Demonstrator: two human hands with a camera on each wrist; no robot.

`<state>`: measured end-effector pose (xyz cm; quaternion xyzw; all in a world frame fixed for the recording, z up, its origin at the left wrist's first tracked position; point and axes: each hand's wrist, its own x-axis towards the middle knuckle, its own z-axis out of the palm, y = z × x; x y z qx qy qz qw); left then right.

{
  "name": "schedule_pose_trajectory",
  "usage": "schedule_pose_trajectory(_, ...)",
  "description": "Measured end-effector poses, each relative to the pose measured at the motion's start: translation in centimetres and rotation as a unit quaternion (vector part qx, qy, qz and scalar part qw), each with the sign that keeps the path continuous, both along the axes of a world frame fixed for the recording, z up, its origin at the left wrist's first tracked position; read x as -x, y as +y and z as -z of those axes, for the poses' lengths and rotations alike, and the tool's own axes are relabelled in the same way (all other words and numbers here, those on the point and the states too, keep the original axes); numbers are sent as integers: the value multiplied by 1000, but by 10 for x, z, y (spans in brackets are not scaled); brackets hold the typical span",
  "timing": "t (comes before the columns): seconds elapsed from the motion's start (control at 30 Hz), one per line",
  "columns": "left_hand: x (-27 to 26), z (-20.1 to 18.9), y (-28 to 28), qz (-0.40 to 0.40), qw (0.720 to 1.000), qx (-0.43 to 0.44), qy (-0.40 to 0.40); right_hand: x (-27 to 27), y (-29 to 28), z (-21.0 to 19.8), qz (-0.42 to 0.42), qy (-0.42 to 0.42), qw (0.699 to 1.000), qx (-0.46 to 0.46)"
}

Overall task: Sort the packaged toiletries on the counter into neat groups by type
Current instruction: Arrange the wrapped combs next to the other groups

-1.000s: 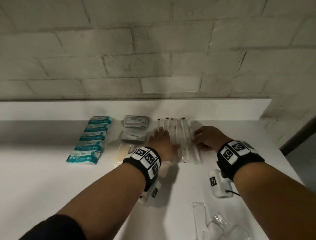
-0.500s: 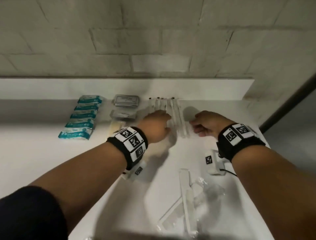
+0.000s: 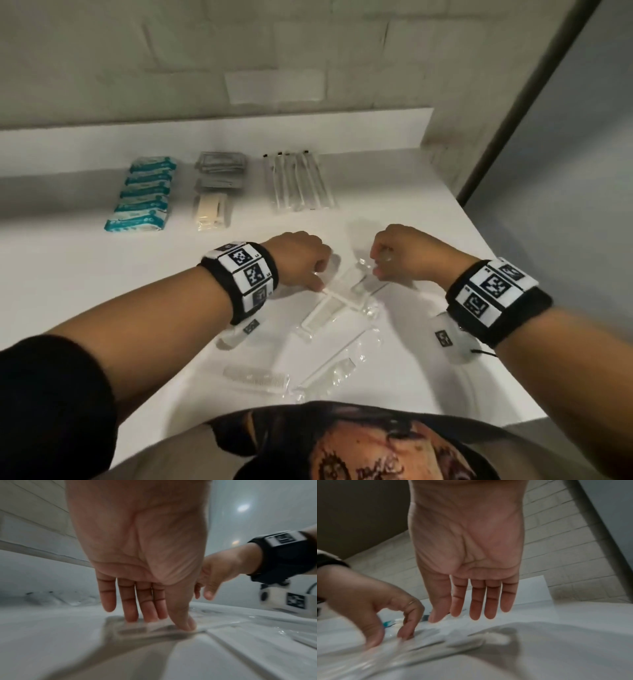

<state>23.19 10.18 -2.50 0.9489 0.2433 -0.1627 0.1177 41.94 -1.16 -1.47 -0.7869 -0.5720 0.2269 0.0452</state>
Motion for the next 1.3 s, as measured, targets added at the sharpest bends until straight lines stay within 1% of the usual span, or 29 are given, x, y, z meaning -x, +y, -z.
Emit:
schedule_pose_trajectory(0.07,12,-2,1,-34,999,5,35,14,-9,4,-55,-47,997,10)
schedule_pose_trajectory(0.1,18,-4,0,-43,998,0,50,19,-12,5,-65,-64,996,7)
schedule_pose_trajectory(0.17,30,-7,-3,-65,995,-16,76,27,-15,8,-70,-88,994,14)
schedule_pose_trajectory(0.23,42,-9,-7,-104,990,-23,92,31,-15,11,-66,-121,989,44)
schedule_pose_trajectory(0.3,55,-10,-10,-136,986,-14,91,33,-15,15,-56,-141,987,61)
schedule_pose_trajectory(0.37,67,-9,-13,-163,983,-3,80,35,-13,16,-49,-139,987,71)
schedule_pose_trajectory(0.5,91,-8,-20,-199,978,20,58,42,-9,14,-80,-133,984,87)
schedule_pose_trajectory(0.57,104,-9,-20,-201,979,33,23,47,-9,14,-99,-130,983,78)
schedule_pose_trajectory(0.63,121,-10,-24,-207,976,65,-13,54,-8,14,-123,-129,981,74)
schedule_pose_trajectory(0.7,127,-12,-29,-186,978,87,-20,58,-9,8,-143,-141,976,86)
schedule_pose_trajectory(0.77,136,-11,-42,-152,984,92,14,69,-11,7,-187,-182,962,84)
schedule_pose_trajectory(0.87,140,-6,-59,-95,989,74,81,80,-13,15,-244,-266,931,46)
schedule_pose_trajectory(0.93,138,-3,-64,-86,991,67,79,81,-13,22,-257,-303,917,31)
schedule_pose_trajectory(0.97,136,-3,-65,-86,991,66,78,80,-13,25,-259,-308,915,24)
schedule_pose_trajectory(1.0,135,-3,-66,-87,991,65,80,78,-13,26,-255,-299,919,16)
schedule_pose_trajectory(1.07,133,-3,-67,-84,990,62,91,76,-15,24,-218,-242,945,10)
schedule_pose_trajectory(1.13,132,-2,-69,-78,990,55,100,73,-16,13,-153,-154,976,29)
schedule_pose_trajectory(1.2,132,-3,-70,-79,990,51,106,71,-21,-3,-109,-43,993,21)
schedule_pose_trajectory(1.23,133,-3,-69,-81,989,53,109,72,-27,-10,-112,-3,994,18)
schedule_pose_trajectory(1.27,132,-5,-68,-84,989,58,108,76,-35,-15,-135,12,991,25)
schedule_pose_trajectory(1.3,130,-7,-65,-87,989,59,101,80,-43,-17,-171,-4,984,45)
